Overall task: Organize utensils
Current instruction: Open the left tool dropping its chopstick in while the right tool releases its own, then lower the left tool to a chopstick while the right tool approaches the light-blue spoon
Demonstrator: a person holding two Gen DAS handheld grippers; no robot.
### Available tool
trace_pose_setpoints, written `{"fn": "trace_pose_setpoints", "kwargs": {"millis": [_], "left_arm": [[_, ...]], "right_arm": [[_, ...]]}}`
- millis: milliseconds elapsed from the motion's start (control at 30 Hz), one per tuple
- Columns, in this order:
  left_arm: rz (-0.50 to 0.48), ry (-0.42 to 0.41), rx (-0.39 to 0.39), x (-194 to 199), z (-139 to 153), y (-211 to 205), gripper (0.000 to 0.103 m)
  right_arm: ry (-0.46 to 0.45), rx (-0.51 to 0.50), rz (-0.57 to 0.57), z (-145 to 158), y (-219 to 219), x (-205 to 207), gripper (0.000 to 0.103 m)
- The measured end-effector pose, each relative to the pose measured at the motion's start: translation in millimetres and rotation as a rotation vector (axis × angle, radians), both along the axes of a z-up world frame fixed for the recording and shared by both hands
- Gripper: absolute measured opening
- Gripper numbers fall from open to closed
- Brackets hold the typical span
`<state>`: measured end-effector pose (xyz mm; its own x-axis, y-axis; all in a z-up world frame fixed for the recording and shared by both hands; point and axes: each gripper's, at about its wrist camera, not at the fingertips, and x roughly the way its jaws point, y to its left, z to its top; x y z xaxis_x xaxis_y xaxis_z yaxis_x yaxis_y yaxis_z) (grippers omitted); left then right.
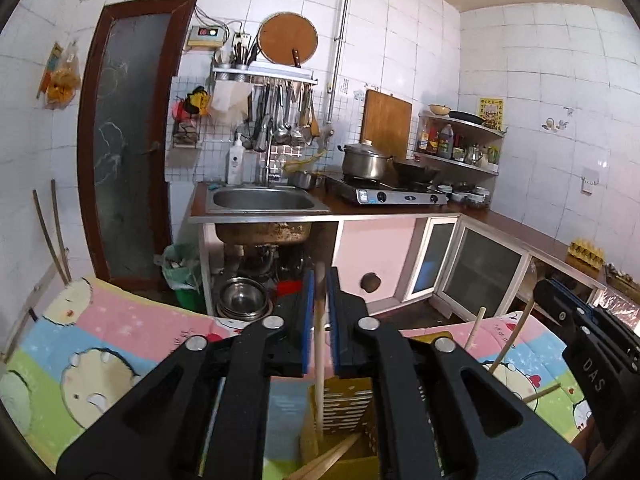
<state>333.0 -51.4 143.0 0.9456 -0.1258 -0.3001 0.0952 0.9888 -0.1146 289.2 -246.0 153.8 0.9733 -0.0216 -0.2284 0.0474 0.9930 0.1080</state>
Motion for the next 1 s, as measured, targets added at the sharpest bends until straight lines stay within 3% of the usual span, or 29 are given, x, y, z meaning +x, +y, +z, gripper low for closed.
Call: {"fn": "trace_pose_setpoints", "kwargs": {"millis": [33, 67, 100, 133, 233, 500, 1000], "left_arm": [[-0.001, 0.007, 0.001, -4.4, 5.0, 2.8, 0.032], [0.001, 0.011, 0.000, -8.1, 9.1, 4.5, 0.051], [0.008, 0.006, -0.007, -16.8, 13.9, 9.0, 0.057], [0.013, -0.002, -0.012, -24.6, 17.9, 13.6, 0.066], [0.006, 0.013, -0.020, -46.8, 24.8, 25.2, 0.086], [0.017, 0.092, 0.042, -88.9, 3.4, 40.3, 0.098], [-0.021, 0.251, 0.039, -121.9, -73.5, 55.5, 0.098]], "right_arm": [[0.001, -0.004, -0.005, 3.3, 0.0, -2.4, 0.018], [0.001, -0.006, -0.008, 5.1, -0.8, -5.2, 0.042], [-0.001, -0.006, -0.015, 8.9, -2.2, -8.6, 0.053], [-0.013, -0.004, -0.028, 12.7, -4.3, -16.8, 0.061], [-0.009, -0.016, -0.036, 17.4, -5.0, -35.4, 0.061], [0.063, -0.055, -0.027, -5.7, -0.1, -83.3, 0.071], [0.291, -0.024, -0.048, -105.3, 5.4, -118.7, 0.072]]}}
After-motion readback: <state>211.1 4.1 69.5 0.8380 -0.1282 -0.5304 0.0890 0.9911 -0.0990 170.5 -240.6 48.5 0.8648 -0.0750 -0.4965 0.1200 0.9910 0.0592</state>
